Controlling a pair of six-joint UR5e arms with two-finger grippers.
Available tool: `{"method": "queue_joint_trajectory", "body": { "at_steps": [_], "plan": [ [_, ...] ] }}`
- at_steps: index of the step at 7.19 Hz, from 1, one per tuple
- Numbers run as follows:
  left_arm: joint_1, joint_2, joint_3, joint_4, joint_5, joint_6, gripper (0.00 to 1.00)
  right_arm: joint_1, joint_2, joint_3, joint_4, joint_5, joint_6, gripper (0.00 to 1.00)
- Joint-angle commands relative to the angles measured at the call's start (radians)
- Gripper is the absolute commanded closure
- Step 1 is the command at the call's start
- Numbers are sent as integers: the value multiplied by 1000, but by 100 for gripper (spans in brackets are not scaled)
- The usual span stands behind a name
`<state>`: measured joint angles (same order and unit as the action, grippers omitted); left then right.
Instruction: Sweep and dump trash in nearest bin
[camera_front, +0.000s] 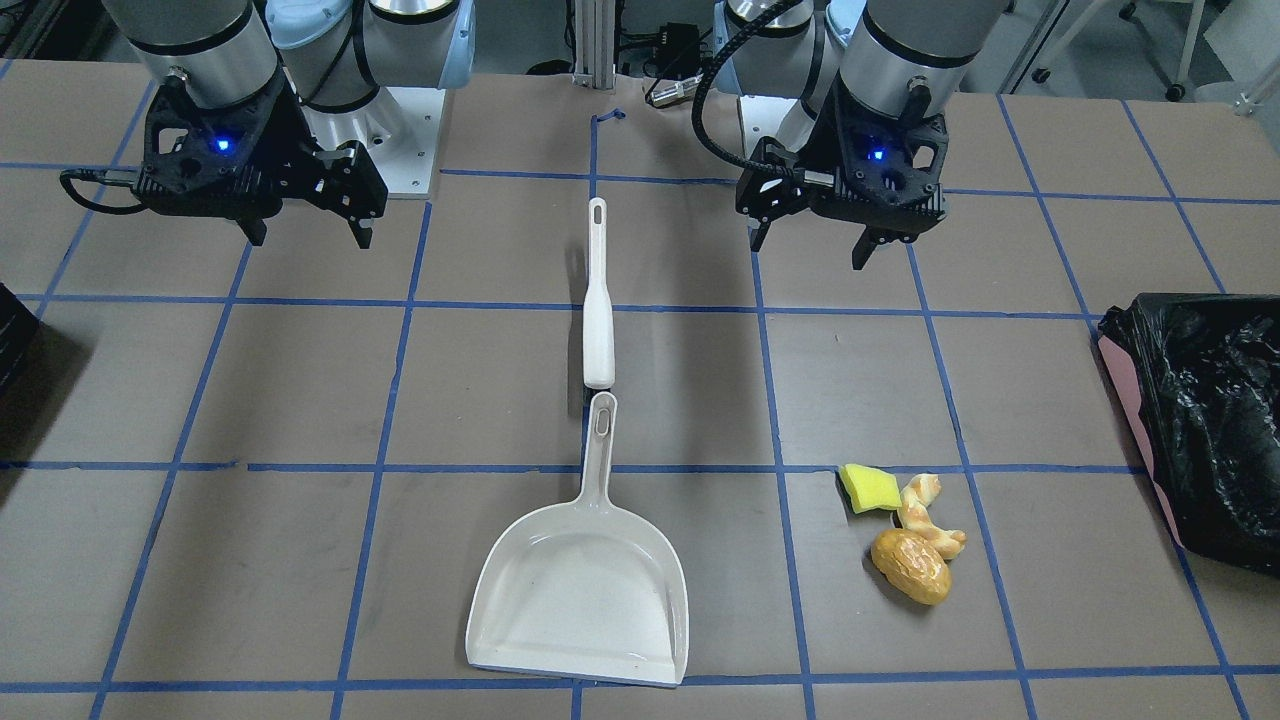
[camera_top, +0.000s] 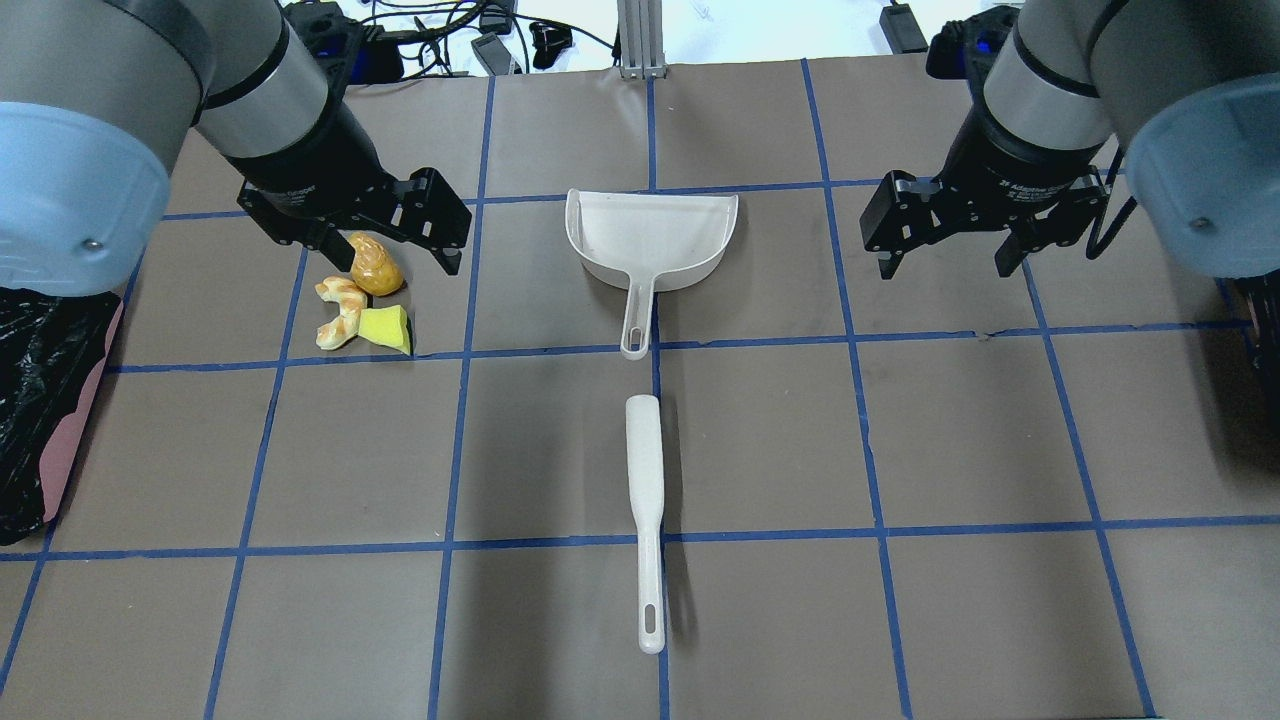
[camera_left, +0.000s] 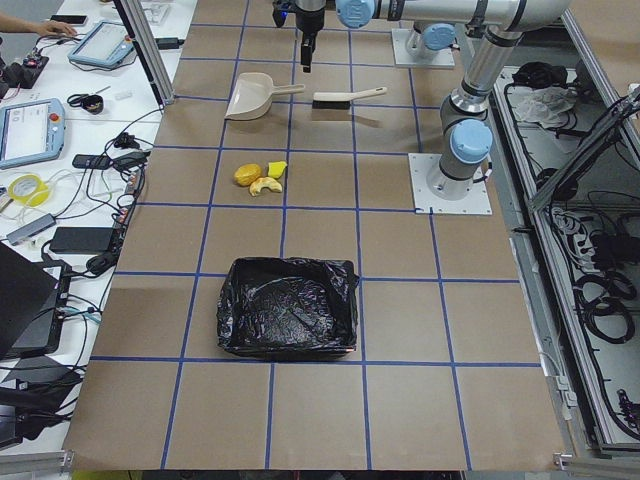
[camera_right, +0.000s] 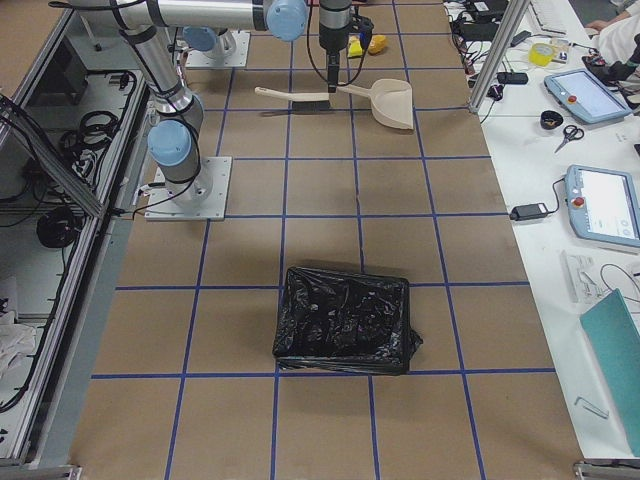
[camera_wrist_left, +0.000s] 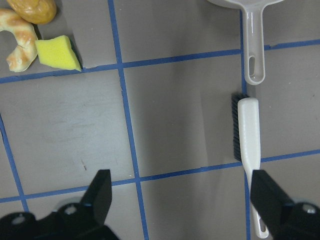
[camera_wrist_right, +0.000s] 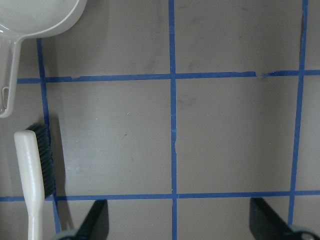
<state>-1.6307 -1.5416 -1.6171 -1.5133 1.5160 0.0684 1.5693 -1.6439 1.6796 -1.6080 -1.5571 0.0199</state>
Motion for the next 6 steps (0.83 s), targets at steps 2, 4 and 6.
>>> {"method": "queue_joint_trajectory", "body": {
  "at_steps": [2, 4, 6],
  "plan": [
    [0, -2, -3, 30, 75, -1, 0, 0, -7, -3, -3, 3, -1, 0],
    [0, -2, -3, 30, 75, -1, 0, 0, -5, -1, -1, 5, -6, 0],
    [0, 0, -3, 30, 76, -9, 0, 0, -7, 0, -1, 5, -3, 0]
  ]
}}
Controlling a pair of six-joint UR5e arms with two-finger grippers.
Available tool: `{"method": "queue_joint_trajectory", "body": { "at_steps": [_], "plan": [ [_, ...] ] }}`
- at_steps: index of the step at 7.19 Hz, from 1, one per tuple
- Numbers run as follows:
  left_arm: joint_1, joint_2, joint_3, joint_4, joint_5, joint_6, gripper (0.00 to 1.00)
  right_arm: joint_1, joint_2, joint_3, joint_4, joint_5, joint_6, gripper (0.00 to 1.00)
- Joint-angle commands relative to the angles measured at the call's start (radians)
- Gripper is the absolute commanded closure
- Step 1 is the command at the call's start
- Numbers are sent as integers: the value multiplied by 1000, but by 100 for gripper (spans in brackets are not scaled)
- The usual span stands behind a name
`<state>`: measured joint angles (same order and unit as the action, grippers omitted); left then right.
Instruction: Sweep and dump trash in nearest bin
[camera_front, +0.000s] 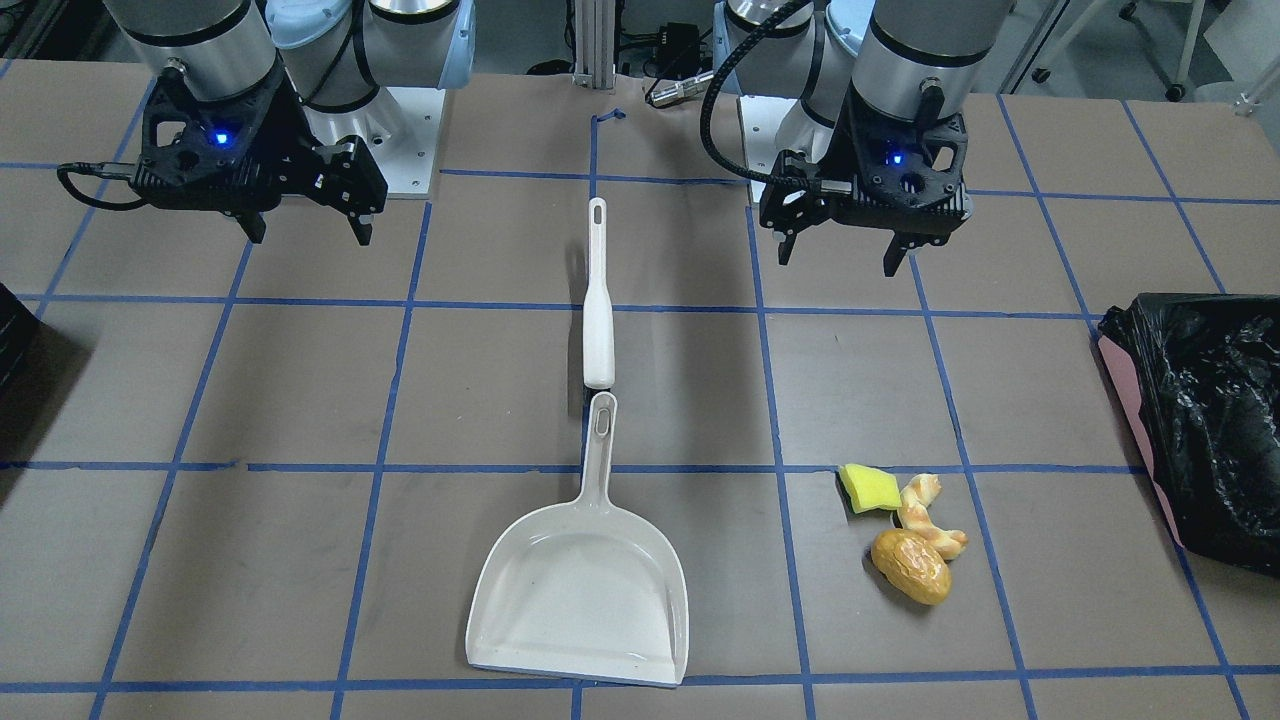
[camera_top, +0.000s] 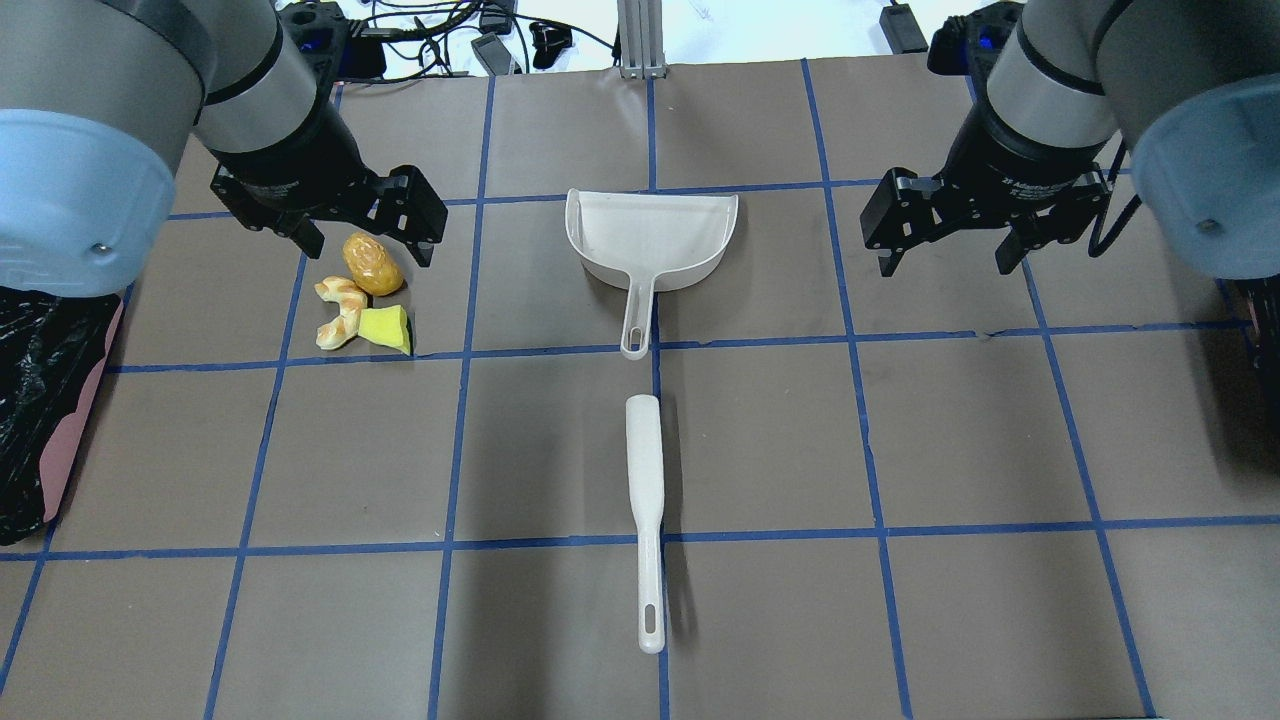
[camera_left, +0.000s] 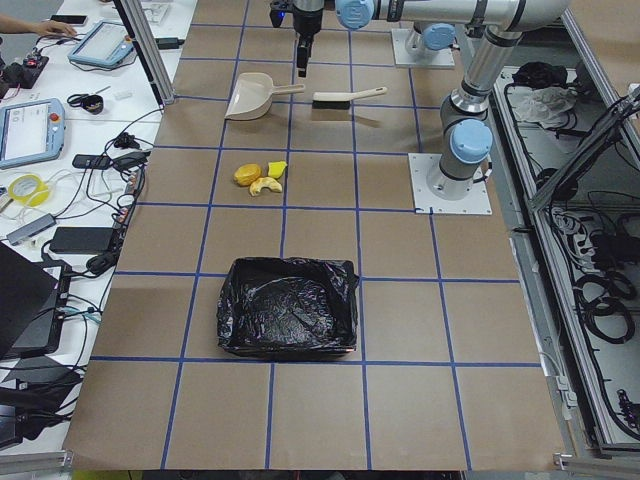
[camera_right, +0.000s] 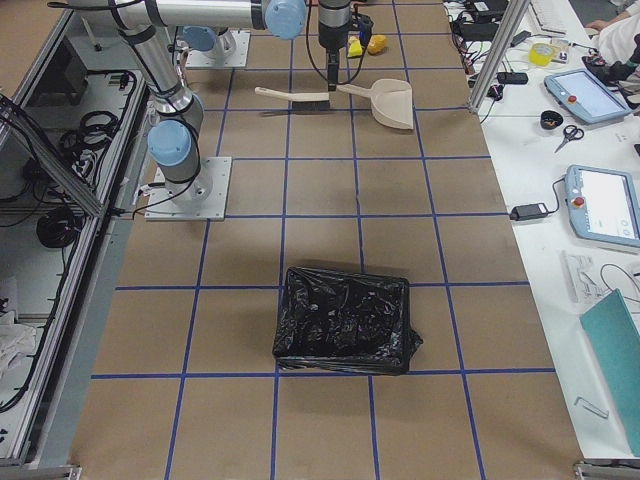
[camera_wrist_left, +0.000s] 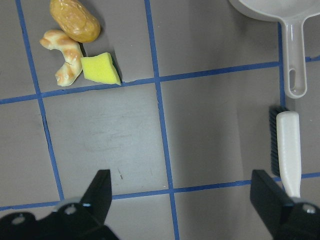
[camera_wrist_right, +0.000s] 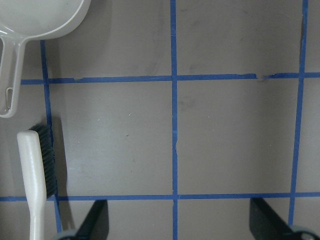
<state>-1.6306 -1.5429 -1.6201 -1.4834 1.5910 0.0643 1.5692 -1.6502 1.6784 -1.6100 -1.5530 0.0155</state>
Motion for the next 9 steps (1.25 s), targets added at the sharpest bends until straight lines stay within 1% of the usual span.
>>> {"method": "queue_joint_trajectory", "body": {
  "at_steps": [1, 9],
  "plan": [
    [0, 0, -1, 0, 0, -7, 0, 0, -2, 0, -2, 13, 0, 0],
    [0, 9, -11, 0, 0, -11, 0, 0, -3, 1, 9, -1, 1, 0]
  ]
}}
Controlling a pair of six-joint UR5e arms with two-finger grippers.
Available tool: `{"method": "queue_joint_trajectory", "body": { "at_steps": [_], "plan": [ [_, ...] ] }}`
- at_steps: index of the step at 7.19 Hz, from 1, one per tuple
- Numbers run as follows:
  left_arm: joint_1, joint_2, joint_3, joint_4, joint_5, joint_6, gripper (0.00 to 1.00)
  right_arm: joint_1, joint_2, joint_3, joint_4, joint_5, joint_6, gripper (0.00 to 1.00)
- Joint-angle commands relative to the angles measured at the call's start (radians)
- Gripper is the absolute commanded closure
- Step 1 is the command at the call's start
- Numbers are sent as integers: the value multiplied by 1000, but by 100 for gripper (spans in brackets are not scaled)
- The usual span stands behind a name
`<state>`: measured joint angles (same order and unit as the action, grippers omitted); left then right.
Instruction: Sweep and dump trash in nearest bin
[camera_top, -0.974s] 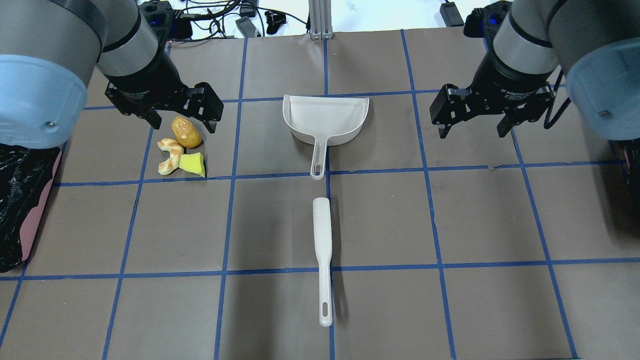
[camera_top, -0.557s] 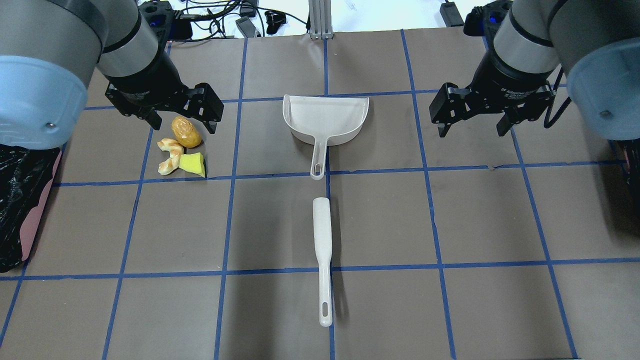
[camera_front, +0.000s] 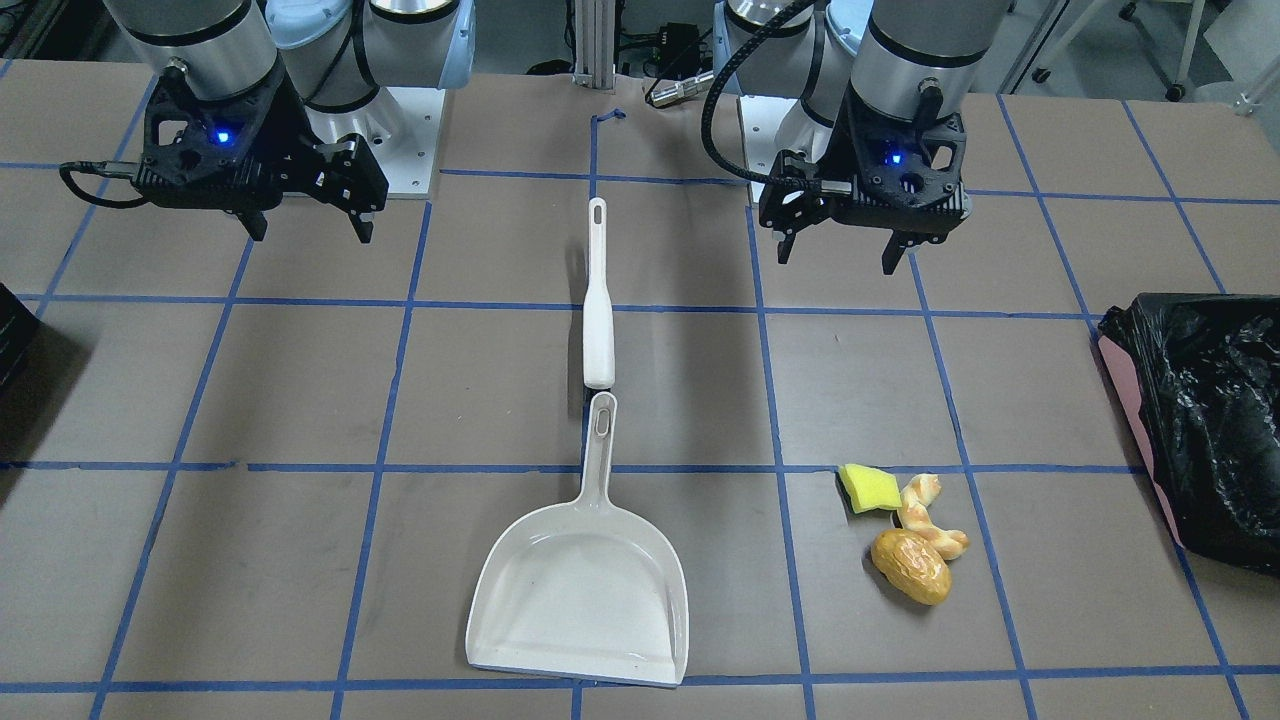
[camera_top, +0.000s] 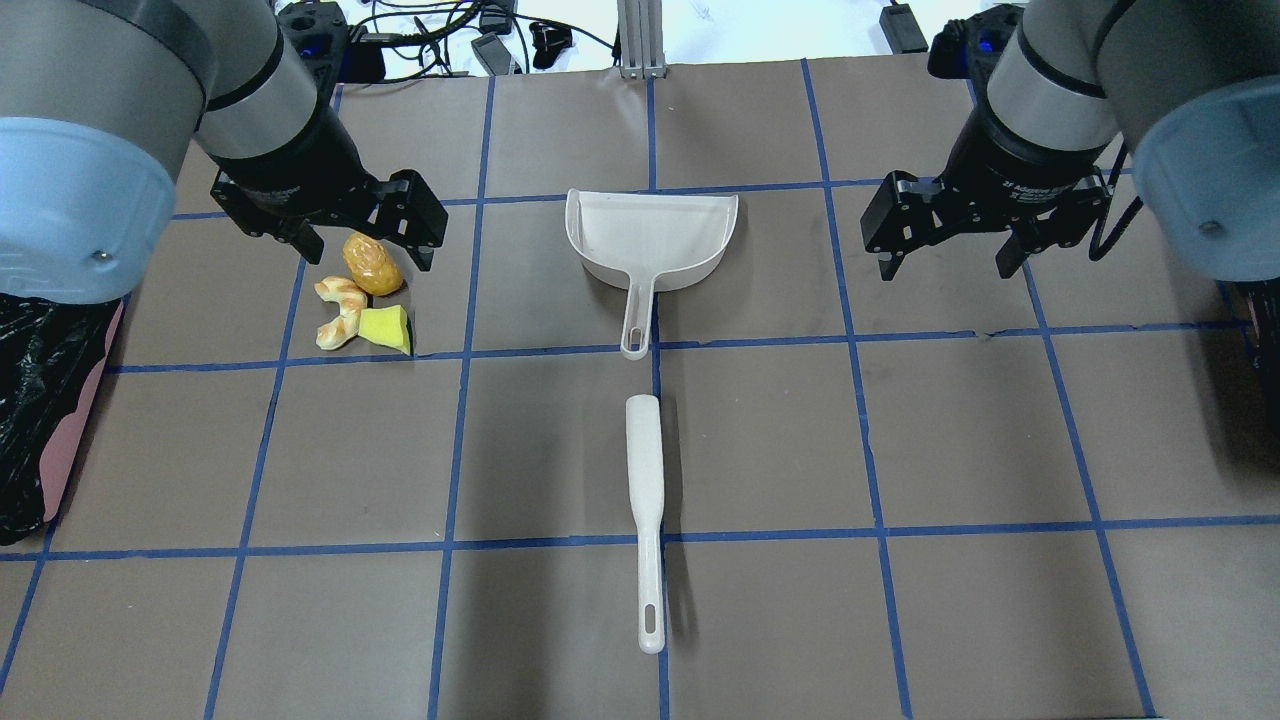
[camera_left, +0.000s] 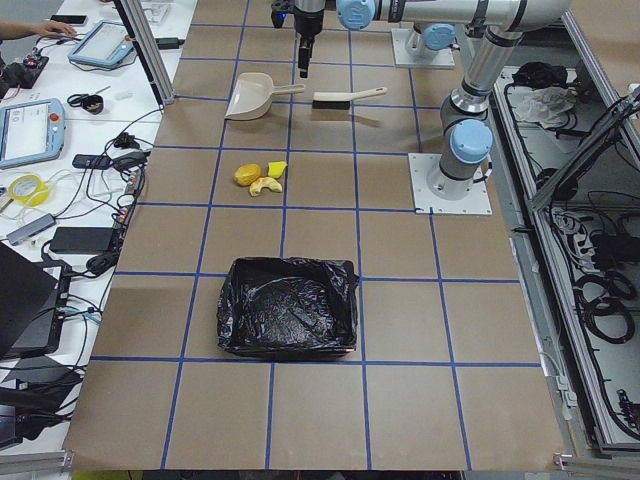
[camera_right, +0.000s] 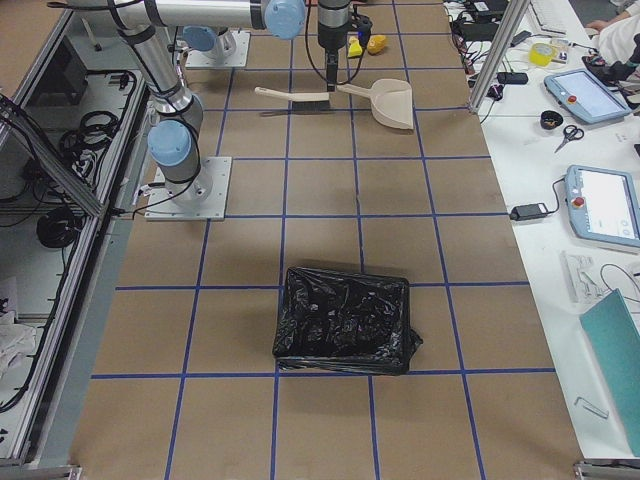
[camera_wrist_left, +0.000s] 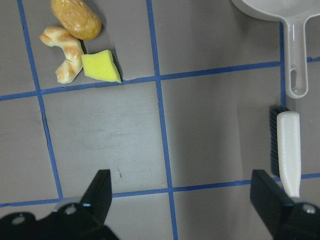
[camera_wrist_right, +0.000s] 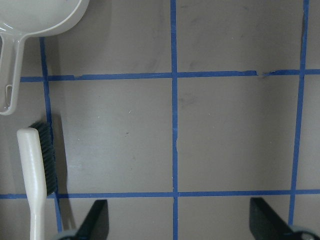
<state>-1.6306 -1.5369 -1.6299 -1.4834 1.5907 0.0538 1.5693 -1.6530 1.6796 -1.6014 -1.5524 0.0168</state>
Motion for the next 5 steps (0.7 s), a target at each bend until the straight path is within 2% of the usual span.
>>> {"method": "queue_joint_trajectory", "body": {
  "at_steps": [1, 5],
  "plan": [
    [-2, 4, -2, -2, 0, 0, 0, 0, -2, -1, 1, -3, 0, 0],
    [0, -6, -1, 0, 0, 0, 0, 5, -14, -1, 0, 12, 23, 0]
  ]
}}
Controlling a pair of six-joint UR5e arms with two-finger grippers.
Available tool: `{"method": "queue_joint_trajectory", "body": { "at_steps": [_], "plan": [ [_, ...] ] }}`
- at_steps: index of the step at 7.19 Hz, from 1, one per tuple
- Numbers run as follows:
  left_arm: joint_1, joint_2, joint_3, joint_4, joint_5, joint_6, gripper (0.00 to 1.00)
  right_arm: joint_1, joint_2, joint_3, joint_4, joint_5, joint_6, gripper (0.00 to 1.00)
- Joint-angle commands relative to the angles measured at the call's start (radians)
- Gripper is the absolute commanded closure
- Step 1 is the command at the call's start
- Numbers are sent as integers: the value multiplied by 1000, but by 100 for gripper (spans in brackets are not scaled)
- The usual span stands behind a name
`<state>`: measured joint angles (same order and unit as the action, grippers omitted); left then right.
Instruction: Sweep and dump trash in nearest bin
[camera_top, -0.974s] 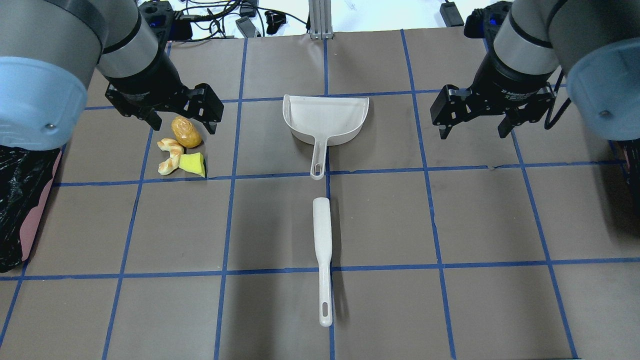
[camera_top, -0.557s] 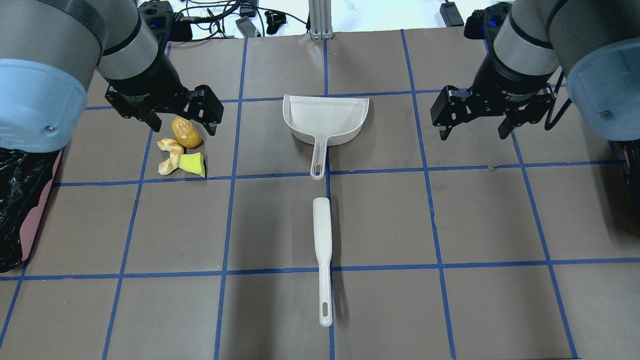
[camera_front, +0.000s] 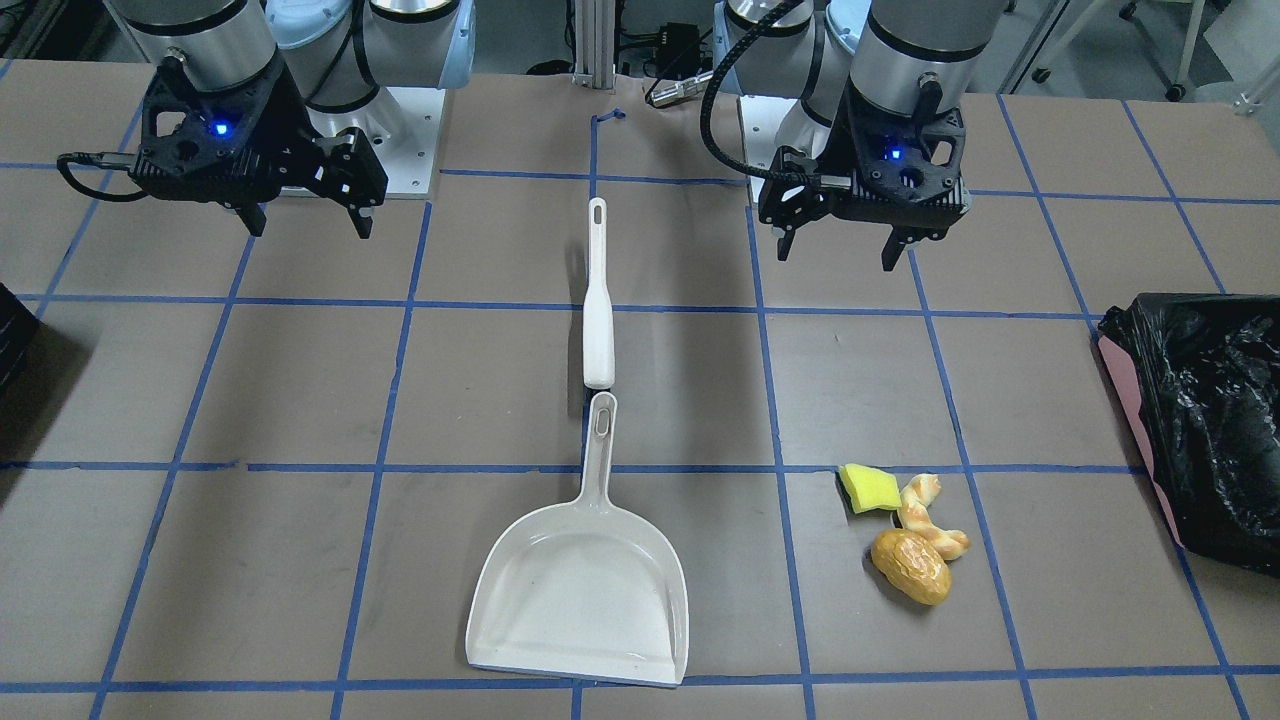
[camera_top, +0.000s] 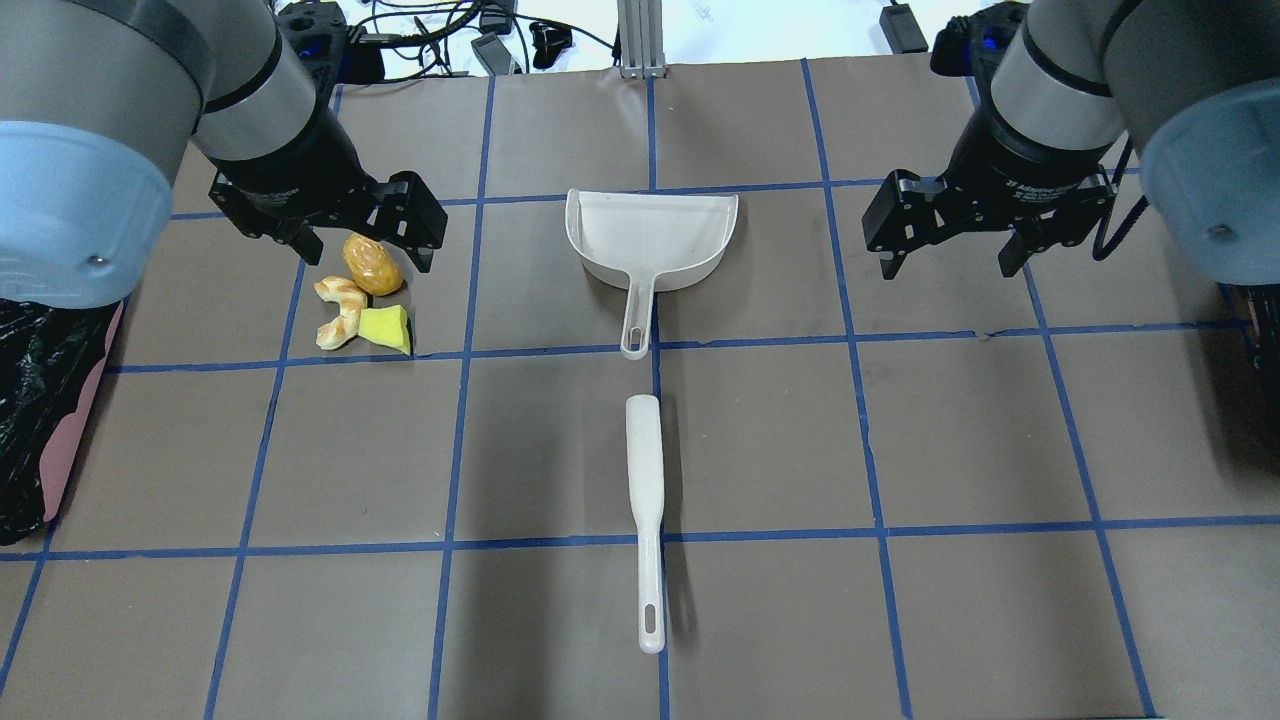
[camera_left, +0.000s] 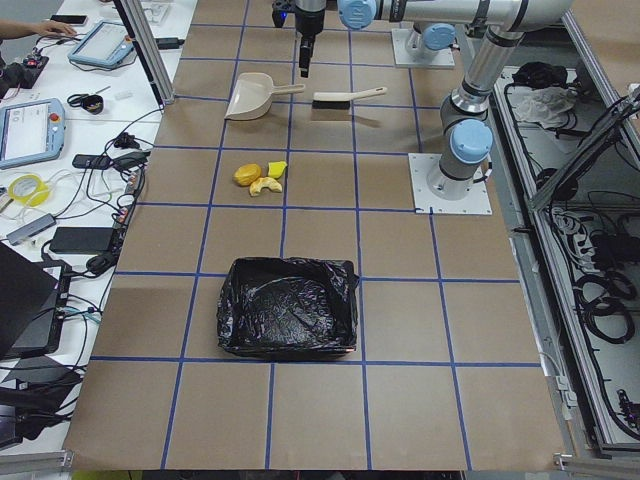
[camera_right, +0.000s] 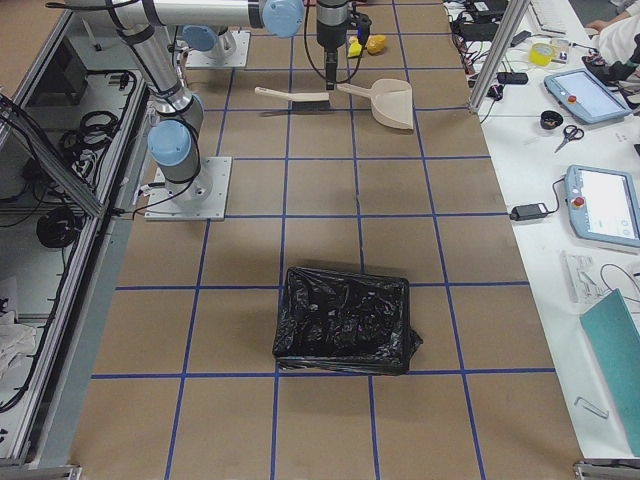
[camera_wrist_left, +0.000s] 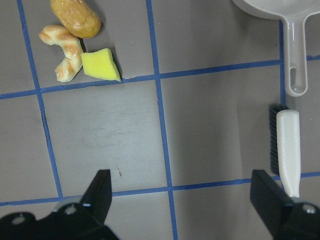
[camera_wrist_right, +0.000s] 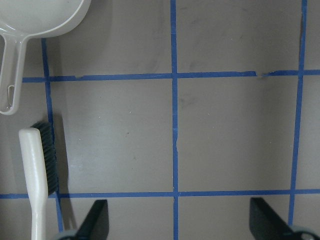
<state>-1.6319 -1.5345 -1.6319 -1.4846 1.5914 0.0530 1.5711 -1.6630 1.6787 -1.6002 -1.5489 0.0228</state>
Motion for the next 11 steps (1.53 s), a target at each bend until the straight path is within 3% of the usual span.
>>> {"method": "queue_joint_trajectory", "body": {
  "at_steps": [1, 2, 4, 5, 6, 7, 11],
  "plan": [
    [3, -33, 12, 19, -34, 16, 0, 7, -6, 1, 0, 10, 23, 0],
    [4, -64, 26, 42, -69, 22, 0, 21, -8, 2, 3, 10, 37, 0],
    [4, -163, 85, 118, -32, 25, 0, 107, -6, 47, 0, 10, 144, 0],
    [4, -247, 108, 241, -43, 39, 6, 140, -8, 74, -1, 13, 166, 0],
    [0, -303, 119, 271, -50, 39, 6, 170, -6, 97, 0, 13, 181, 0],
    [-6, -346, 145, 273, -92, 30, 0, 212, -8, 125, -1, 13, 227, 0],
    [-146, -519, 239, 253, -87, -117, 0, 429, -3, 280, -117, 12, 394, 2]
  ]
}}
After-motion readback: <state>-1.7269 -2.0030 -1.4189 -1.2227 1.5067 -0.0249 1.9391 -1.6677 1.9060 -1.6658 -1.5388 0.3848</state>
